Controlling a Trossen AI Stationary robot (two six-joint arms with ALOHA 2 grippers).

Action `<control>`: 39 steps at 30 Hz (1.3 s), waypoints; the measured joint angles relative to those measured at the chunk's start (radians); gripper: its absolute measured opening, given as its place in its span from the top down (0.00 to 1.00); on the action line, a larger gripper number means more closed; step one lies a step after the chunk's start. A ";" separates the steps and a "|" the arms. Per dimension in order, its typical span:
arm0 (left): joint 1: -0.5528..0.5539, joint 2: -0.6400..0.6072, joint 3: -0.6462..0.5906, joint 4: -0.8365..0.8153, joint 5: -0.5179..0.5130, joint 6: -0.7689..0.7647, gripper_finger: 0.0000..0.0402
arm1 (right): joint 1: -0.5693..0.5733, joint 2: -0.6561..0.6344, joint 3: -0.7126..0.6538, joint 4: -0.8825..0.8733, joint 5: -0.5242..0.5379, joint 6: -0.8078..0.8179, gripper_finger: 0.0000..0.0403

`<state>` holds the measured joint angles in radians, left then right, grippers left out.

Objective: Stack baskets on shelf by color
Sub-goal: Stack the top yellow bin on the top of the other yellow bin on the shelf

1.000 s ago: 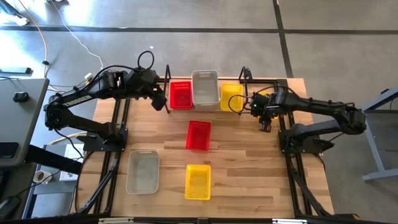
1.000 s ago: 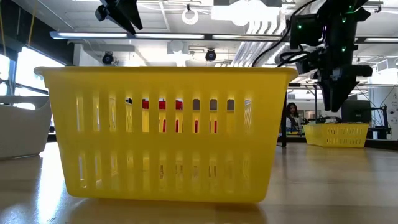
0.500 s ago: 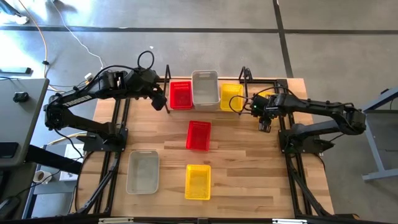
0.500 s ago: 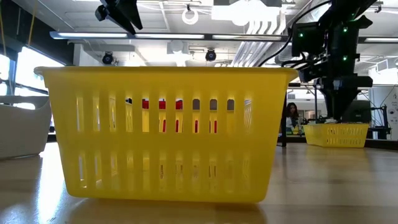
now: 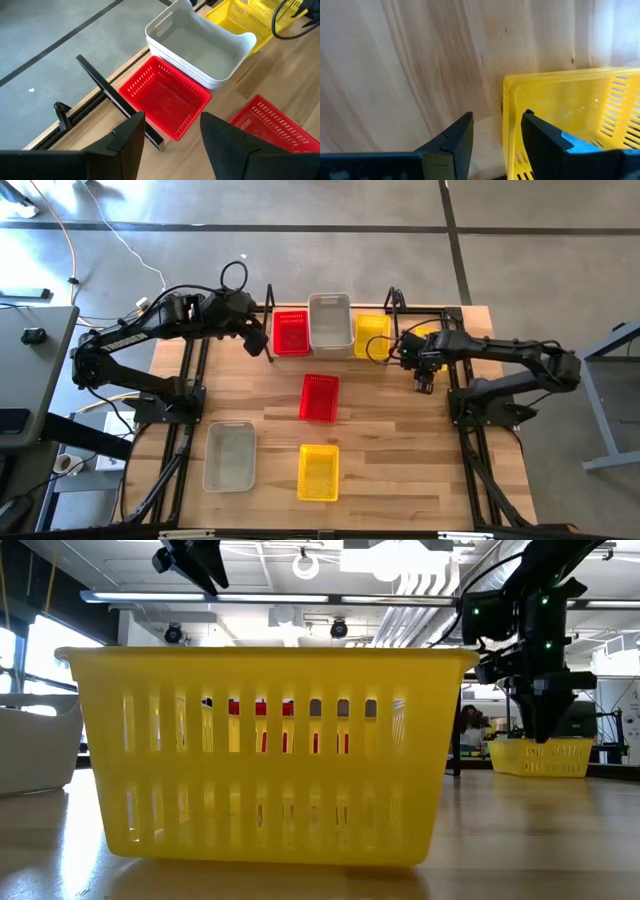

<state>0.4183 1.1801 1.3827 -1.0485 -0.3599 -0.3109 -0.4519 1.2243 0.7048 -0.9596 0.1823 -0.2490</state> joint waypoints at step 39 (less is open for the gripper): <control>0.000 0.001 0.000 0.000 -0.003 0.000 0.55 | 0.093 -0.016 0.314 -0.353 0.177 0.440 1.00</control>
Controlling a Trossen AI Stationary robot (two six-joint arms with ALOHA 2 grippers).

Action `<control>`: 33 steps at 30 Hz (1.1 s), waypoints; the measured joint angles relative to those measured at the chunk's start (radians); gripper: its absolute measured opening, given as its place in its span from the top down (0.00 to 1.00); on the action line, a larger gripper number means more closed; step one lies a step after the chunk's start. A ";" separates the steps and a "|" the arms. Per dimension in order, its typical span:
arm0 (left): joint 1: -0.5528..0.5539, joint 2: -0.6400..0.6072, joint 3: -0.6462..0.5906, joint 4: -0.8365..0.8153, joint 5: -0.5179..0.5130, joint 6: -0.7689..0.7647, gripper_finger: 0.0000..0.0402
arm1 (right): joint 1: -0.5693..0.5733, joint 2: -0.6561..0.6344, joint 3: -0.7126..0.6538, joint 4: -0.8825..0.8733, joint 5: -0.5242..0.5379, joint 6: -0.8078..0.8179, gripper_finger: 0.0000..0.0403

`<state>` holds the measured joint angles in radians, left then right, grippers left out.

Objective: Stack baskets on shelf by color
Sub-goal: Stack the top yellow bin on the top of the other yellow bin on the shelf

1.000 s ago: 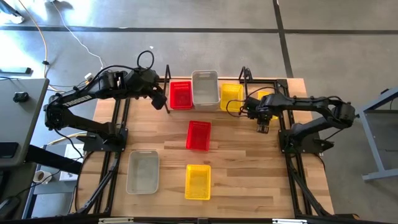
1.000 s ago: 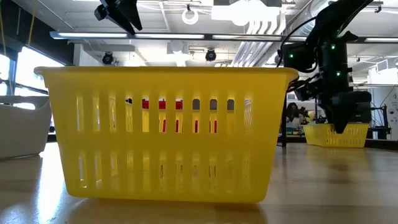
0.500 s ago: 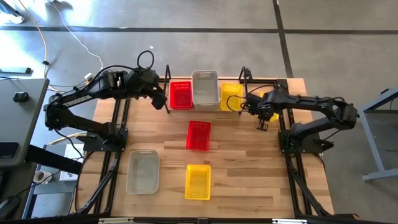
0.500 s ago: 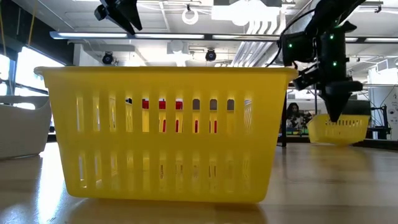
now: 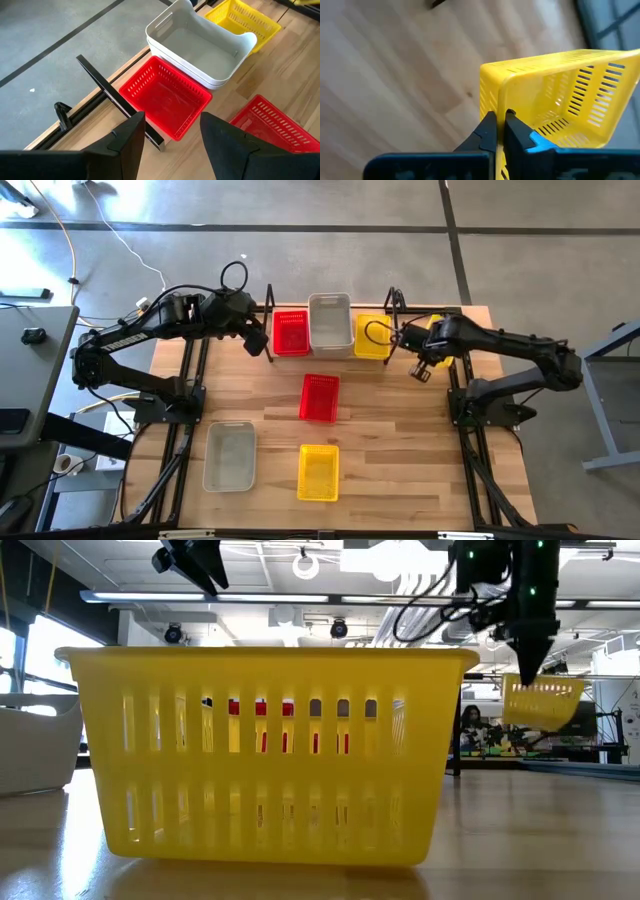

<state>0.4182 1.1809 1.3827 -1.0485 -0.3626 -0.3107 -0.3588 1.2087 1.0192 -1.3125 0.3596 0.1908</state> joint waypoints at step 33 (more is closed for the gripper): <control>0.001 0.000 0.000 0.000 0.000 -0.003 0.55 | 0.043 0.370 0.743 0.020 0.218 -0.328 1.00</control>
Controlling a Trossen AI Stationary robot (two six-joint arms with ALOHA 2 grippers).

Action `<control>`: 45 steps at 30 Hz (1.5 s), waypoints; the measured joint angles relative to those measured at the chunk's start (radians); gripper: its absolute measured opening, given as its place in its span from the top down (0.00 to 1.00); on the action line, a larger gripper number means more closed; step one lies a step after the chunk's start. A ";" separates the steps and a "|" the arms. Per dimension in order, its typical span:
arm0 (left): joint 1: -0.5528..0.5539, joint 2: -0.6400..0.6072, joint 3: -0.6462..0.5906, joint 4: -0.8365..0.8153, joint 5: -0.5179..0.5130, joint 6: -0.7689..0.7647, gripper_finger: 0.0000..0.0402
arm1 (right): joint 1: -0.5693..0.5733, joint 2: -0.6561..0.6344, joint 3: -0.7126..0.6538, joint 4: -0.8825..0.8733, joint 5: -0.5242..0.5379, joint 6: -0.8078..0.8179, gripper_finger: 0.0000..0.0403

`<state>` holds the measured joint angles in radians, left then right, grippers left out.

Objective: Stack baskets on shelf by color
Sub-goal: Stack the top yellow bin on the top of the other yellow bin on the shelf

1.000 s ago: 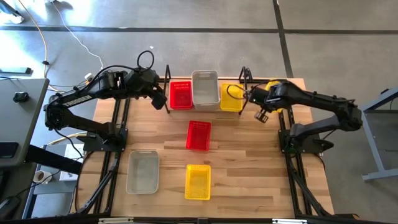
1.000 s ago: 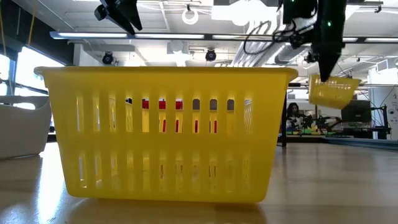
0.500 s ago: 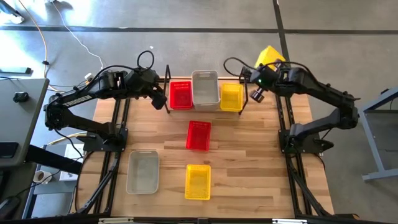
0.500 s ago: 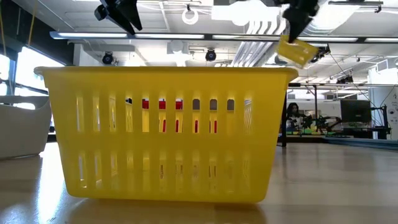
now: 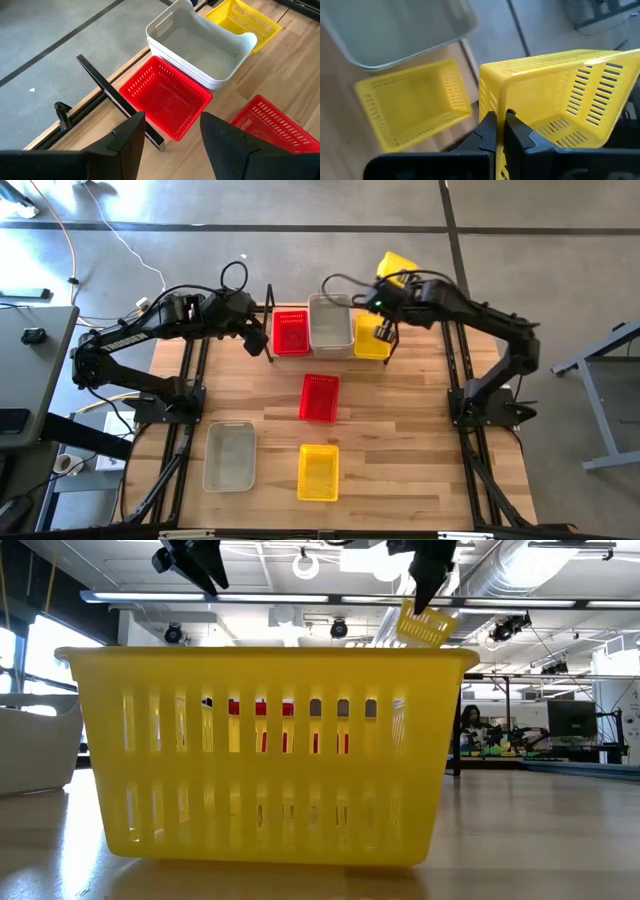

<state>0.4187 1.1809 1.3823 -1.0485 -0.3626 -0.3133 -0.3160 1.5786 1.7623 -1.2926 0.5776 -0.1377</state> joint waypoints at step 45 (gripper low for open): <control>-0.001 0.000 0.000 -0.001 0.014 0.002 0.55 | 0.081 0.363 0.039 -0.132 -0.236 0.041 1.00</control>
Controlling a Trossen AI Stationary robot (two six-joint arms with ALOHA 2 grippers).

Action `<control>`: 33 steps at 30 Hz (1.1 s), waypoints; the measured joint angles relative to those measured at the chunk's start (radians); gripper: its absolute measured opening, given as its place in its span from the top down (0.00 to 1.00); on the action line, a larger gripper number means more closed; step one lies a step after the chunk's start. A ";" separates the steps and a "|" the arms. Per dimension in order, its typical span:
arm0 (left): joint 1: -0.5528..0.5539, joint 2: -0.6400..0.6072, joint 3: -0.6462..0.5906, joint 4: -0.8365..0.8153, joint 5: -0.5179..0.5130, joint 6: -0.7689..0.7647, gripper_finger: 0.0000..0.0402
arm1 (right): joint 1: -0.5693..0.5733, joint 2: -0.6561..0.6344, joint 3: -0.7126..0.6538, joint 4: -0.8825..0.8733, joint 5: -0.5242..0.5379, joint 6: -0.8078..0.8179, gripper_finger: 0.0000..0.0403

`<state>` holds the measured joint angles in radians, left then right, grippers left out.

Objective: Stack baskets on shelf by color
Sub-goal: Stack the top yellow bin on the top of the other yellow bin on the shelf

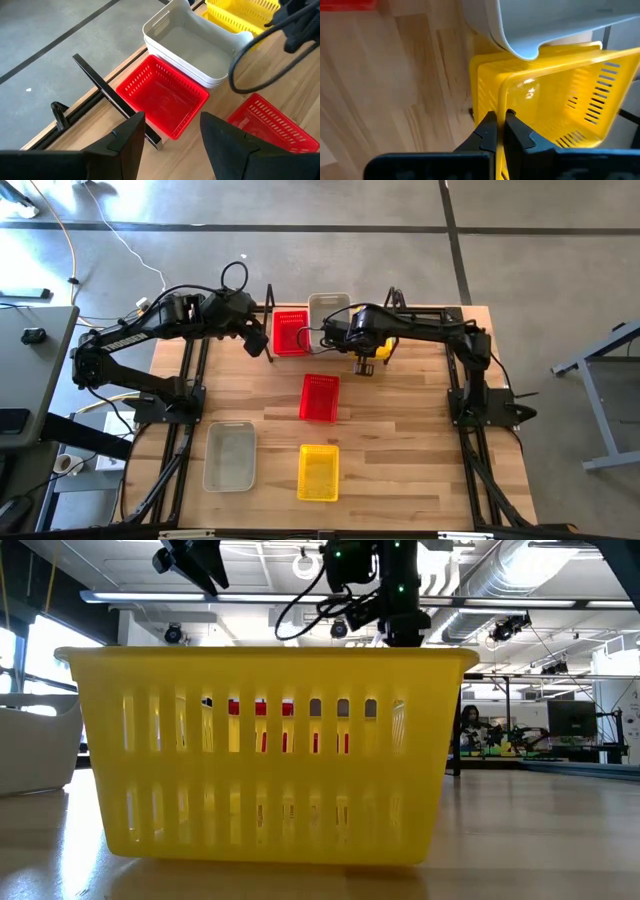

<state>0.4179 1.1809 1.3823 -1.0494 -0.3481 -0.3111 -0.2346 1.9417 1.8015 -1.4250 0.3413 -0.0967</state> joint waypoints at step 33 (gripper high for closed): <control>0.000 0.000 0.000 0.000 0.021 0.000 0.55 | -0.023 0.010 0.010 -0.028 0.027 -0.080 0.77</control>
<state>0.4179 1.1809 1.3823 -1.0490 -0.3268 -0.3115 -0.2578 1.9519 1.8115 -1.4525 0.3678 -0.1768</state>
